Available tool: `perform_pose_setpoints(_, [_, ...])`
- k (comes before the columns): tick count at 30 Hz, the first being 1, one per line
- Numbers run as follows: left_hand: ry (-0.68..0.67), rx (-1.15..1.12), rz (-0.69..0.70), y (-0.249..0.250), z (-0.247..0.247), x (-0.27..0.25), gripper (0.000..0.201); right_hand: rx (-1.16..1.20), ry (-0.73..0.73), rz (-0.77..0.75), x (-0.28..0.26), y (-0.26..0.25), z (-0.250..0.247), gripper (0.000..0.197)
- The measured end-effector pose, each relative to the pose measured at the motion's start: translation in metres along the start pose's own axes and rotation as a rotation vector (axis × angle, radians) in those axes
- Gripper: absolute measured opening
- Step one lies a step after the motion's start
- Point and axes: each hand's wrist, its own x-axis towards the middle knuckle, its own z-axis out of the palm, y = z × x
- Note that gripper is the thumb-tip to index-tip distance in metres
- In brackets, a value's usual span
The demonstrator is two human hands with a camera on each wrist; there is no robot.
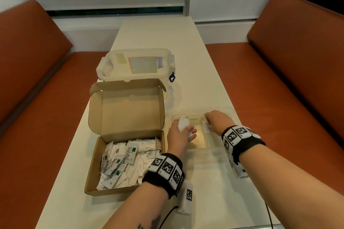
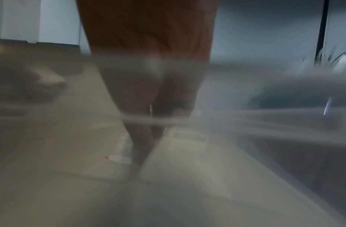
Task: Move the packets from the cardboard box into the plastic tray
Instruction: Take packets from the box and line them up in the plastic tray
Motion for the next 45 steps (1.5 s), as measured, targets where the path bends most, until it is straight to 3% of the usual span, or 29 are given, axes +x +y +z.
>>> perform_pose_setpoints(9, [-0.007,0.002,0.0,0.0,-0.002,0.0,0.051,0.04,-0.015,-0.004,-0.003,0.0,-0.004,0.023])
perform_pose_setpoints(14, [-0.045,-0.074,-0.062,0.003,-0.001,-0.001,0.028,0.294,0.177,-0.022,-0.011,-0.009,-0.014,0.003])
perform_pose_setpoints(16, [-0.051,-0.196,-0.11,0.008,-0.002,0.001,0.026,0.44,0.226,-0.049,-0.015,-0.017,-0.018,0.006])
perform_pose_setpoints(23, [-0.029,-0.114,-0.082,0.007,-0.004,0.001,0.037,0.803,0.127,-0.073,-0.026,-0.041,-0.011,0.021])
perform_pose_setpoints(29, [-0.003,-0.032,0.031,0.003,-0.01,-0.001,0.03,0.936,0.093,-0.028,-0.029,-0.035,-0.011,0.027])
perform_pose_setpoints(33, [0.02,-0.01,0.037,0.003,-0.009,0.0,0.023,1.018,0.103,0.033,-0.03,-0.029,-0.008,0.028])
perform_pose_setpoints(38, [0.046,-0.045,0.037,0.001,-0.006,0.003,0.025,0.918,0.095,0.026,-0.024,-0.019,-0.014,0.016])
perform_pose_setpoints(42, [0.045,-0.087,0.034,0.001,-0.004,0.003,0.028,0.69,0.259,0.1,-0.019,0.001,-0.027,0.013])
perform_pose_setpoints(45, [0.041,-0.098,0.03,0.0,-0.004,0.003,0.029,0.468,0.242,0.159,-0.013,0.011,-0.032,0.014])
